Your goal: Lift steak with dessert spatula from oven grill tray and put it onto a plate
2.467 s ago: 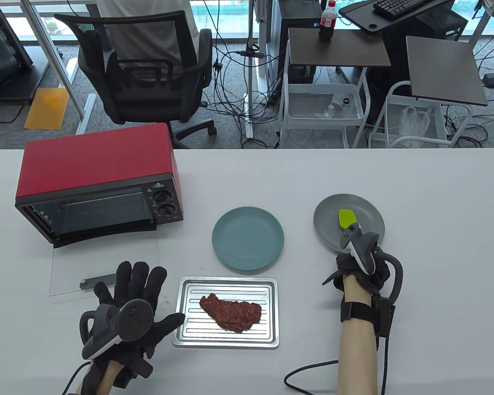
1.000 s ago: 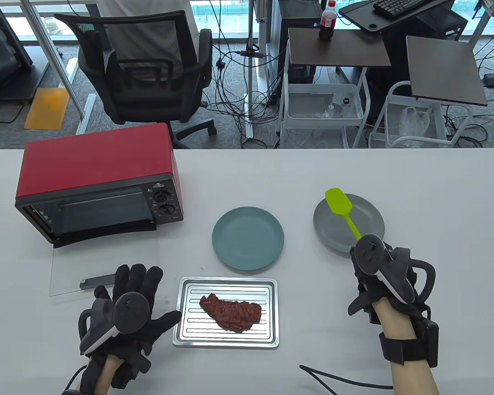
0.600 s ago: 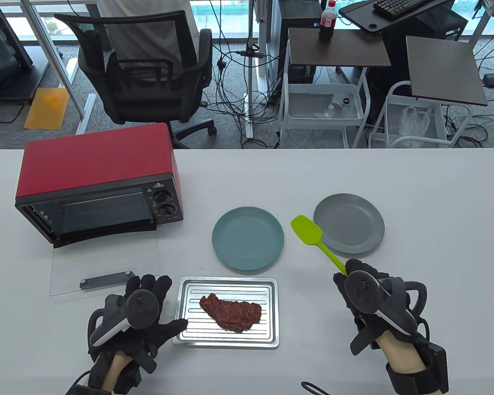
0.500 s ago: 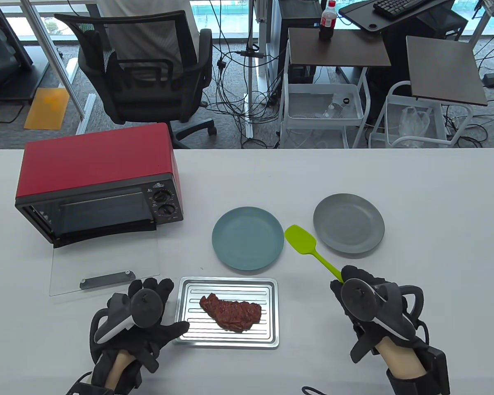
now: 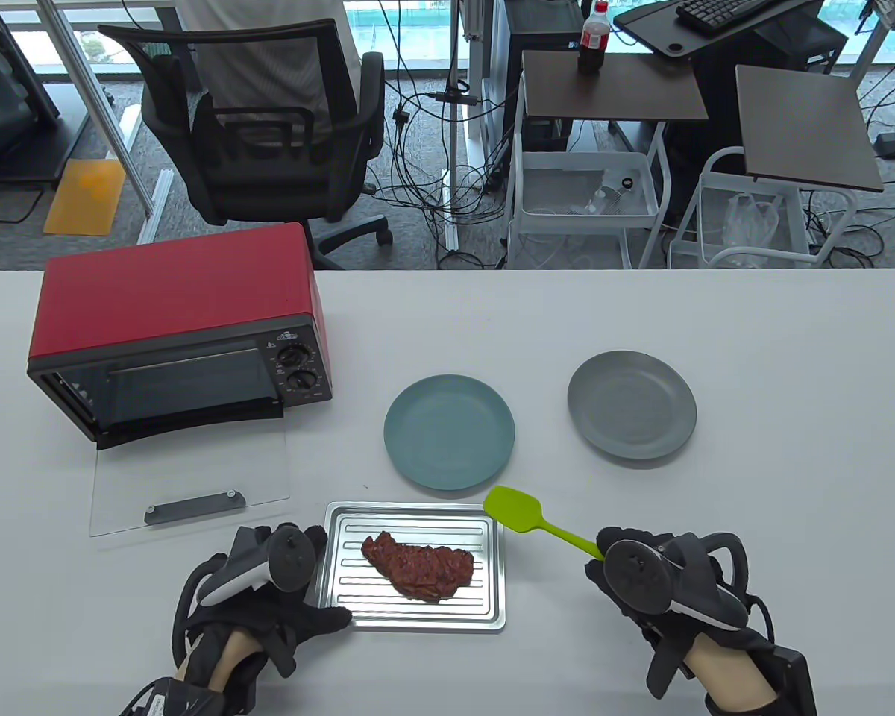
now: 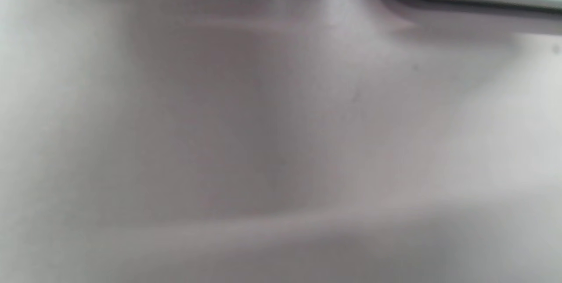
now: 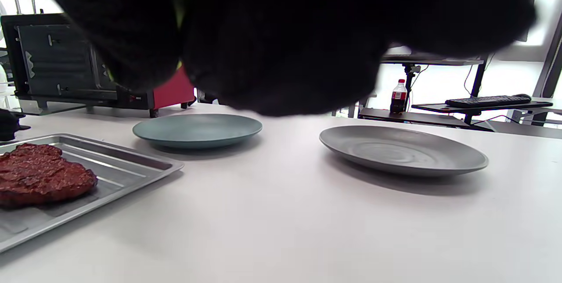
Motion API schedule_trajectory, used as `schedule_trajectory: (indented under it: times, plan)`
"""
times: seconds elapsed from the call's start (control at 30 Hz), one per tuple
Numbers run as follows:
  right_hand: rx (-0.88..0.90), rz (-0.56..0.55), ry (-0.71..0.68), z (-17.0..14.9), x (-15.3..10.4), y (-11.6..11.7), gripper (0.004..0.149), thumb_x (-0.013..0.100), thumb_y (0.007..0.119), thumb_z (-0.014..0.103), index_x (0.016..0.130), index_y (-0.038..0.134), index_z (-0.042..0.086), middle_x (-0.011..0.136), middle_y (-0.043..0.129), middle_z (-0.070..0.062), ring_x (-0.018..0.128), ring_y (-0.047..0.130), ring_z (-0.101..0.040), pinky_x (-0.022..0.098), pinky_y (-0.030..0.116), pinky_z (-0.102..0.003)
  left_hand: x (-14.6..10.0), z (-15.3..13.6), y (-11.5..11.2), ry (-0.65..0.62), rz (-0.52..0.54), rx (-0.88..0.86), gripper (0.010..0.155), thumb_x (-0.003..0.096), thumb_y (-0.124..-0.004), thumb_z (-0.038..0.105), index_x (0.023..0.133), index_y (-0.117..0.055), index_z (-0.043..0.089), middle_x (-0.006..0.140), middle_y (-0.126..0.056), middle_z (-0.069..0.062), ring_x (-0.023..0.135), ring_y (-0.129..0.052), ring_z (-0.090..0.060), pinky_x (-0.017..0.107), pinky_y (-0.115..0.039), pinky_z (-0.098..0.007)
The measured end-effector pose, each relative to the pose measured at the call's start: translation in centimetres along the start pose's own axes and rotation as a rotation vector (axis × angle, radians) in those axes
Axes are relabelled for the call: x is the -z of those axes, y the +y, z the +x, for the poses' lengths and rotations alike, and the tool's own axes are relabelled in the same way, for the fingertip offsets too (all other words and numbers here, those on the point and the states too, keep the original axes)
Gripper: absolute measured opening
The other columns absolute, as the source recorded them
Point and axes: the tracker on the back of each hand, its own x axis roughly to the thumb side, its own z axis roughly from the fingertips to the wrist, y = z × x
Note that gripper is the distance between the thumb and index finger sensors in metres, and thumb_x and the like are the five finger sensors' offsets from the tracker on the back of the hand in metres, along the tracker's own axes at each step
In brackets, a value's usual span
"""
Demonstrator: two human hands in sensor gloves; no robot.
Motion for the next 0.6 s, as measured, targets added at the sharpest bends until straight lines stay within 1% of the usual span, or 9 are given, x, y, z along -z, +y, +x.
schedule_trajectory:
  times: [0.1, 0.47, 0.6]
  plan:
    - [0.008, 0.033, -0.019, 0.0, 0.0, 0.5, 0.042, 0.045, 0.086, 0.048, 0.07, 0.089, 0.014, 0.043, 0.096, -0.004, 0.018, 0.099, -0.016, 0.013, 0.086, -0.031, 0.1, 0.0, -0.1, 0.004, -0.012, -0.004, 0.106, 0.0356, -0.055, 0.092, 0.096, 0.012, 0.037, 0.111, 0.011, -0.003, 0.109, 0.005, -0.046, 0.064, -0.017, -0.083]
    - [-0.014, 0.215, -0.124, 0.8, 0.0, 2.1, 0.042, 0.044, 0.087, 0.048, 0.068, 0.09, 0.014, 0.041, 0.096, -0.005, 0.017, 0.098, -0.016, 0.013, 0.086, -0.032, 0.6, 0.0, -0.4, 0.026, -0.045, 0.026, 0.105, 0.0359, -0.051, 0.094, 0.094, 0.016, 0.038, 0.108, 0.017, -0.002, 0.106, 0.011, -0.045, 0.064, -0.016, -0.083]
    - [-0.033, 0.249, -0.151, 1.2, 0.1, 2.3, 0.042, 0.044, 0.088, 0.048, 0.068, 0.09, 0.014, 0.041, 0.096, -0.005, 0.017, 0.098, -0.016, 0.012, 0.086, -0.032, 0.5, 0.0, -0.3, 0.028, -0.052, 0.031, 0.105, 0.0353, -0.05, 0.094, 0.093, 0.017, 0.038, 0.107, 0.018, -0.001, 0.105, 0.012, -0.045, 0.064, -0.015, -0.083]
